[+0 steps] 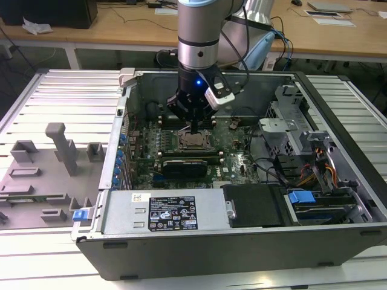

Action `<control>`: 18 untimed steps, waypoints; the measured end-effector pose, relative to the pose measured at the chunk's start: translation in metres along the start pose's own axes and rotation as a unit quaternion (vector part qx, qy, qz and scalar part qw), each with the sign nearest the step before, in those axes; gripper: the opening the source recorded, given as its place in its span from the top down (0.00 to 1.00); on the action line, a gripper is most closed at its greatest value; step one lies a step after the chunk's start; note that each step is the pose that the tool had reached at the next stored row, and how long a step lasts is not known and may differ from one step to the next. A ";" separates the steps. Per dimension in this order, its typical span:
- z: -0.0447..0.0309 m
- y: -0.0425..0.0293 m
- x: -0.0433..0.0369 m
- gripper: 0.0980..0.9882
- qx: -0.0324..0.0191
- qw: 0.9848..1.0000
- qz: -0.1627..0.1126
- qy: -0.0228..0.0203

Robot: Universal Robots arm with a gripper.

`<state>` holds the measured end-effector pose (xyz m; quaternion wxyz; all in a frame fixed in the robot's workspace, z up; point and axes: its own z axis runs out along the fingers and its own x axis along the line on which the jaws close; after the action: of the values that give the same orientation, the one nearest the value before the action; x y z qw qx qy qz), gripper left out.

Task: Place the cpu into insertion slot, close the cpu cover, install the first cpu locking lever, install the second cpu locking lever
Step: 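Install the first cpu locking lever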

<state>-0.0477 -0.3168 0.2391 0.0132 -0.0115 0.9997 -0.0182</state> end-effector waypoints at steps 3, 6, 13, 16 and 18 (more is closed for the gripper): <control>-0.0003 0.0015 0.0000 0.99 0.000 1.000 0.000 0.000; -0.0004 0.0028 -0.0001 0.99 0.000 1.000 0.000 0.000; -0.0004 0.0045 -0.0001 0.99 0.000 1.000 0.000 0.000; -0.0005 0.0059 -0.0002 0.99 0.000 1.000 0.000 0.000; -0.0005 0.0063 -0.0002 0.99 0.000 1.000 0.000 0.000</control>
<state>-0.0477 -0.3104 0.2393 0.0132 -0.0116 0.9997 -0.0182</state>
